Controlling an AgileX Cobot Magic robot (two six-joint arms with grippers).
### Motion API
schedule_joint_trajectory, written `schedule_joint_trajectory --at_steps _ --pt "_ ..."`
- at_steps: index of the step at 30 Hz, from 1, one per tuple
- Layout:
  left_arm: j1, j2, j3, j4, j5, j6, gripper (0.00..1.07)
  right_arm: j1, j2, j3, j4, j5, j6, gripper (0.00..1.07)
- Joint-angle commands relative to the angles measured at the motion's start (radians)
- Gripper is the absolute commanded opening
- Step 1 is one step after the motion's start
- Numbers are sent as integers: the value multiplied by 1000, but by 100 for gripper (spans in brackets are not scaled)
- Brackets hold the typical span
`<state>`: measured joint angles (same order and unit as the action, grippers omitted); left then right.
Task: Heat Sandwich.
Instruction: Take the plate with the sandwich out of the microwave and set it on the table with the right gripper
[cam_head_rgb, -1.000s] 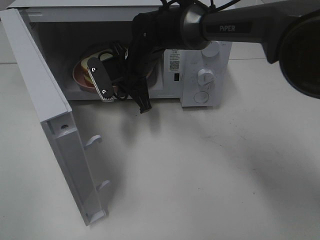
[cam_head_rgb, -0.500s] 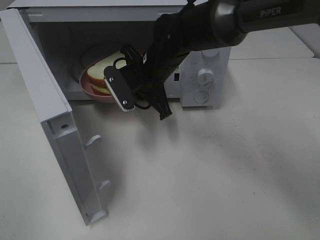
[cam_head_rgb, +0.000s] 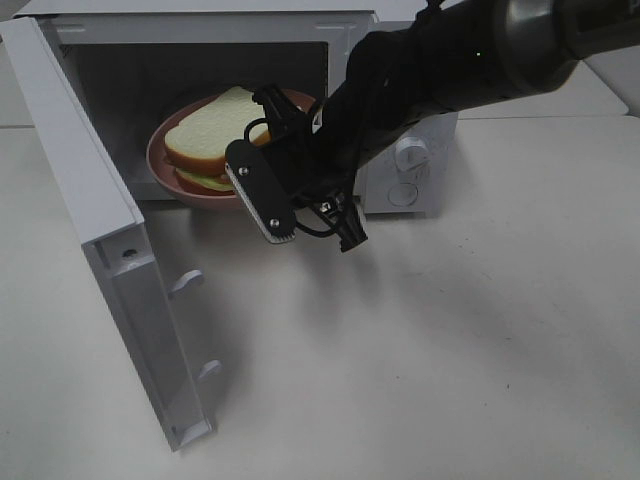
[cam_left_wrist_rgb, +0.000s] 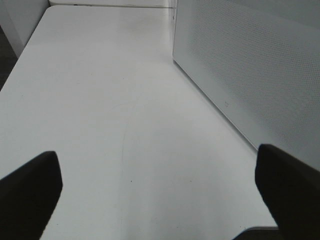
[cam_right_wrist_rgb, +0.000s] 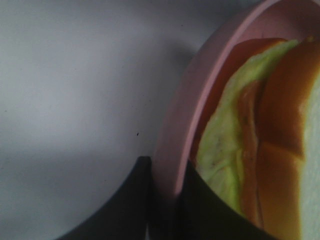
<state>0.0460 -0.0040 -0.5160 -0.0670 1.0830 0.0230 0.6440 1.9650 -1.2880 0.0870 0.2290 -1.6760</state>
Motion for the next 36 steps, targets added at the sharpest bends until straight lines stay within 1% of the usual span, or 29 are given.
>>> schedule_joint_trajectory --at_steps 1,5,8,9,18,20,23,25,28,30,31,35,36 --pt "3 -6 1 0 -9 2 98 -10 -51 40 23 -53 -1 0" --pt "3 -6 1 0 -9 2 98 2 -115 118 41 -95 -1 0" --pt "3 -6 1 0 -9 2 98 7 -134 141 56 -104 -1 0" --pt "3 -6 1 0 -9 2 98 17 -149 167 56 -107 1 0" --pt "3 -6 1 0 -9 2 98 61 -217 248 55 -133 17 0" --pt "3 -6 1 0 -9 2 98 61 -222 259 55 -132 17 0" --pt "3 -6 1 0 -9 2 98 61 -259 311 55 -134 16 0" --pt "3 -6 1 0 -9 3 98 61 -268 325 55 -142 16 0" --pt "3 -6 1 -1 -9 2 98 61 -316 394 55 -185 17 0" --pt "3 -6 1 -1 -9 2 98 61 -328 407 55 -190 17 0" --pt "3 -6 1 -1 -9 2 98 61 -351 439 55 -192 17 0" --pt "3 -6 1 -1 -9 2 98 61 -380 480 54 -190 17 0" --pt "3 -6 1 -1 -9 2 98 61 -405 508 54 -190 17 0"
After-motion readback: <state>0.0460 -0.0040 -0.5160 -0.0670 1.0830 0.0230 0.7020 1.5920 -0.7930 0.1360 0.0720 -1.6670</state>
